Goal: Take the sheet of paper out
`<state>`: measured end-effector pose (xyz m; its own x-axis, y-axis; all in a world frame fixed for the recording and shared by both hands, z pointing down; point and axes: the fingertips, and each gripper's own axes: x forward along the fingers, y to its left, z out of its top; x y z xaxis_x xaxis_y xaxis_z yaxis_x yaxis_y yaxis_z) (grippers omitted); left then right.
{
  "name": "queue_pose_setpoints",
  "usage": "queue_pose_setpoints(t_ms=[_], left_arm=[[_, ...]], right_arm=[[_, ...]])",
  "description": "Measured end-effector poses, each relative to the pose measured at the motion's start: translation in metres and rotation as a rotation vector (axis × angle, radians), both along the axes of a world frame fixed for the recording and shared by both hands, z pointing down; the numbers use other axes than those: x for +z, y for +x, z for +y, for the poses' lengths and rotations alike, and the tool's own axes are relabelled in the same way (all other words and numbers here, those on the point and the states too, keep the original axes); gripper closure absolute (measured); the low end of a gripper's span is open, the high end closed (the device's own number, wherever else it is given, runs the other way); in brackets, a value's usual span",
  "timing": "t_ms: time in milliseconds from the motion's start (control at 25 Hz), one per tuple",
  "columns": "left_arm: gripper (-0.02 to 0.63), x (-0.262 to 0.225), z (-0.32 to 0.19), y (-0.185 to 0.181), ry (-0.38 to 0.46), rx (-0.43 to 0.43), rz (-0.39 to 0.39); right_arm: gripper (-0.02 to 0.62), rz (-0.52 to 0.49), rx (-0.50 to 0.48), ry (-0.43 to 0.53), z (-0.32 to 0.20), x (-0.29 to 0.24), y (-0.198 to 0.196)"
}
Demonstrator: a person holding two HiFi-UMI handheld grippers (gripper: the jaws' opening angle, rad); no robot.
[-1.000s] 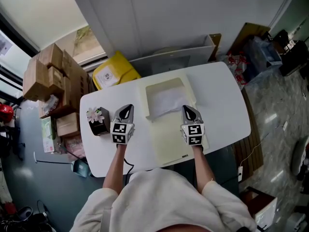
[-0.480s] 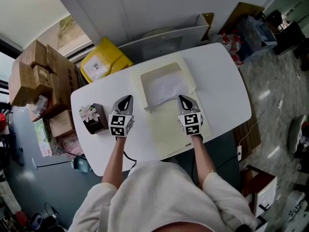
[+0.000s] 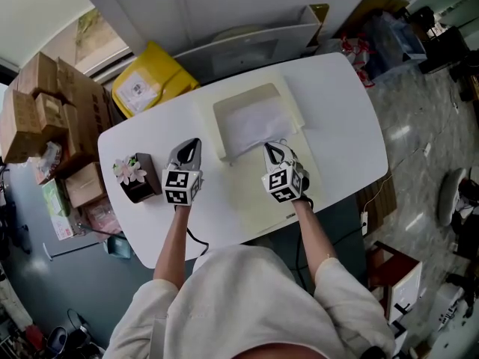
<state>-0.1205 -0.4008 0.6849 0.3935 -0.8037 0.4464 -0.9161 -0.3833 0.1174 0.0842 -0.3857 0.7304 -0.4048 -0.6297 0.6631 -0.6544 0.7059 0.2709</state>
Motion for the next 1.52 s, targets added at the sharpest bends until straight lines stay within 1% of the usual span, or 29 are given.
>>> queue_pose_setpoints(t_ms=[200,320,400,440,520,640,800,1040,1240,1400,1520], left_arm=[[0.6,0.007,0.002,-0.004,-0.011,-0.008,0.006],[0.6,0.007,0.001,-0.003,-0.018,-0.015,0.024],[0.6,0.009,0.001,-0.004,-0.013,-0.022,0.022],[0.6,0.01,0.001,-0.005,-0.009,-0.024,0.019],[0.6,0.011,0.001,-0.005,-0.006,-0.029,0.018],[0.6,0.012,0.002,-0.007,-0.007,-0.035,0.018],[0.6,0.016,0.004,-0.011,-0.012,-0.041,0.014],[0.6,0.016,0.006,-0.017,-0.014,-0.054,0.011],[0.6,0.015,0.006,-0.018,-0.013,-0.056,0.012],[0.6,0.015,0.008,-0.019,-0.014,-0.061,0.011],[0.6,0.014,0.009,-0.02,-0.013,-0.064,0.009]], right_arm=[[0.594,0.197,-0.179,0.048,0.002,0.026,-0.011],[0.594,0.323,-0.292,0.086,0.003,0.04,-0.015],[0.594,0.399,-0.356,0.114,0.005,0.048,-0.015],[0.592,0.43,-0.38,0.126,0.005,0.052,-0.015],[0.556,0.478,-0.412,0.138,0.004,0.059,-0.014],[0.528,0.527,-0.442,0.148,0.001,0.069,-0.013],[0.514,0.598,-0.488,0.172,-0.005,0.078,-0.013],[0.514,0.638,-0.532,0.192,-0.013,0.084,-0.016],[0.555,0.635,-0.555,0.169,-0.016,0.089,-0.019],[0.606,0.617,-0.539,0.148,-0.016,0.094,-0.02],[0.607,0.602,-0.517,0.141,-0.018,0.094,-0.02]])
